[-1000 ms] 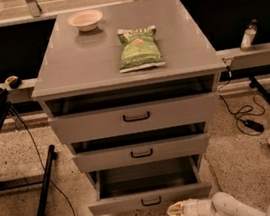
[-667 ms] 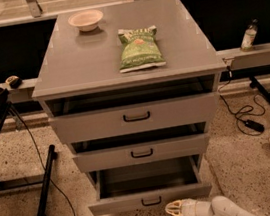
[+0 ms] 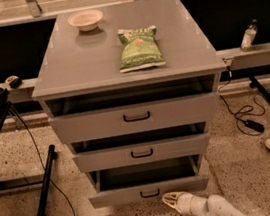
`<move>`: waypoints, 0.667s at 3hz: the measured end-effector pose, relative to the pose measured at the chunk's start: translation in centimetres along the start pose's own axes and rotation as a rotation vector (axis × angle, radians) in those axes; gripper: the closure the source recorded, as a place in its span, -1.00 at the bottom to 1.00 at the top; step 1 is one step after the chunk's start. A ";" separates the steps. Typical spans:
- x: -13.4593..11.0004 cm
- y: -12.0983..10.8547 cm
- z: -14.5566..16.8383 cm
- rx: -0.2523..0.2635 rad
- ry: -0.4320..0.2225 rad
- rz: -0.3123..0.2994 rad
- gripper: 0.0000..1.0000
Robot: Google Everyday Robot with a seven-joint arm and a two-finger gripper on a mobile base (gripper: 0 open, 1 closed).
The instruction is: Close bottom drawer
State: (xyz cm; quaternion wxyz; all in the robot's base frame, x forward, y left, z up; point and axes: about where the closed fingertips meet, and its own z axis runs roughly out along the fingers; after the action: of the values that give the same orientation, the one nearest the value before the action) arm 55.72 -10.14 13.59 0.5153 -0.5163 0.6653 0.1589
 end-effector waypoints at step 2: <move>-0.6 -5.4 3.2 0.122 0.012 -0.019 1.00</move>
Offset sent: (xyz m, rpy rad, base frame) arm 0.1405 0.0100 0.0259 -0.0128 -0.1358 -0.1864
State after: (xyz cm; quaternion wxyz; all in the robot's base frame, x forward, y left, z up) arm 61.96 -9.71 14.51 0.5433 -0.4910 0.6720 0.1103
